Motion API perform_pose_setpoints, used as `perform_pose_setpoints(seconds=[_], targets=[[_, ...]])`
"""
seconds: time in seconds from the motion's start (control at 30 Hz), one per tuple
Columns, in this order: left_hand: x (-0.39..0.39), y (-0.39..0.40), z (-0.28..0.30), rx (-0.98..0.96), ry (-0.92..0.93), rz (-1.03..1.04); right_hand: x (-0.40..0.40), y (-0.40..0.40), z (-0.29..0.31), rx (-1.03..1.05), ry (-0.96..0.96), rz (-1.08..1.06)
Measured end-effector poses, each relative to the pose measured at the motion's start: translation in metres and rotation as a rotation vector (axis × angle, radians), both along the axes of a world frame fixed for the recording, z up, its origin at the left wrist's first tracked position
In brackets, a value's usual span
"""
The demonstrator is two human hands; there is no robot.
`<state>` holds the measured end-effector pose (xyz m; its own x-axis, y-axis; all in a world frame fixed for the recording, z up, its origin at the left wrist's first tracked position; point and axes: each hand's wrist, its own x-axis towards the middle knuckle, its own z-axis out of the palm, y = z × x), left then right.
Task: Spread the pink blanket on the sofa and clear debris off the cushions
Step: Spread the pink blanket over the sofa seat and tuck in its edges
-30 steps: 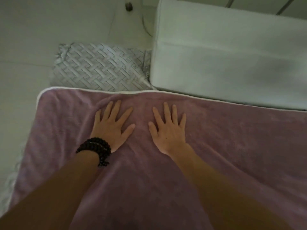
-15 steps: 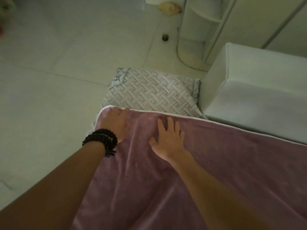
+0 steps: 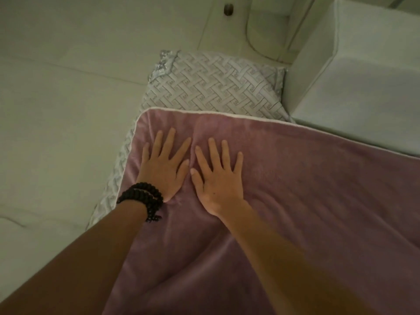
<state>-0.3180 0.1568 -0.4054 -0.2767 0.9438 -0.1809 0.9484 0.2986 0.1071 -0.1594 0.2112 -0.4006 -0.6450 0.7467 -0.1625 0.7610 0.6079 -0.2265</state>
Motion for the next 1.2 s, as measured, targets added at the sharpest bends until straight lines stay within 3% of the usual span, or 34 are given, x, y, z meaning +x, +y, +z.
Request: perform_pose_setpoints(seconds=[0.2,0.3,0.5,0.8,0.9,1.0,1.1,1.2], targets=[[-0.008,-0.071,-0.003,-0.02,-0.043,0.193,0.029,-0.067,0.002,-0.016,0.022,0.184],[-0.003,-0.097,-0.001,-0.049,-0.053,0.264,0.041,-0.094,0.001,-0.024,-0.031,0.155],[0.02,-0.143,0.008,-0.132,-0.007,0.174,0.046,-0.107,0.002,-0.051,-0.115,0.114],[0.066,-0.253,0.039,-0.211,-0.032,-0.031,0.106,-0.2,0.021,-0.164,-0.094,0.169],[0.081,-0.268,0.066,-0.03,-0.202,-0.038,0.117,-0.223,0.043,-0.27,0.069,0.083],[0.11,-0.306,0.082,0.206,-0.287,0.028,0.133,-0.258,0.06,-0.203,0.269,0.18],[0.142,-0.355,0.078,0.055,-0.354,-0.073,0.158,-0.305,0.068,-0.158,0.279,0.308],[0.153,-0.382,0.062,-0.126,-0.175,-0.145,0.169,-0.332,0.06,-0.122,0.087,0.27]])
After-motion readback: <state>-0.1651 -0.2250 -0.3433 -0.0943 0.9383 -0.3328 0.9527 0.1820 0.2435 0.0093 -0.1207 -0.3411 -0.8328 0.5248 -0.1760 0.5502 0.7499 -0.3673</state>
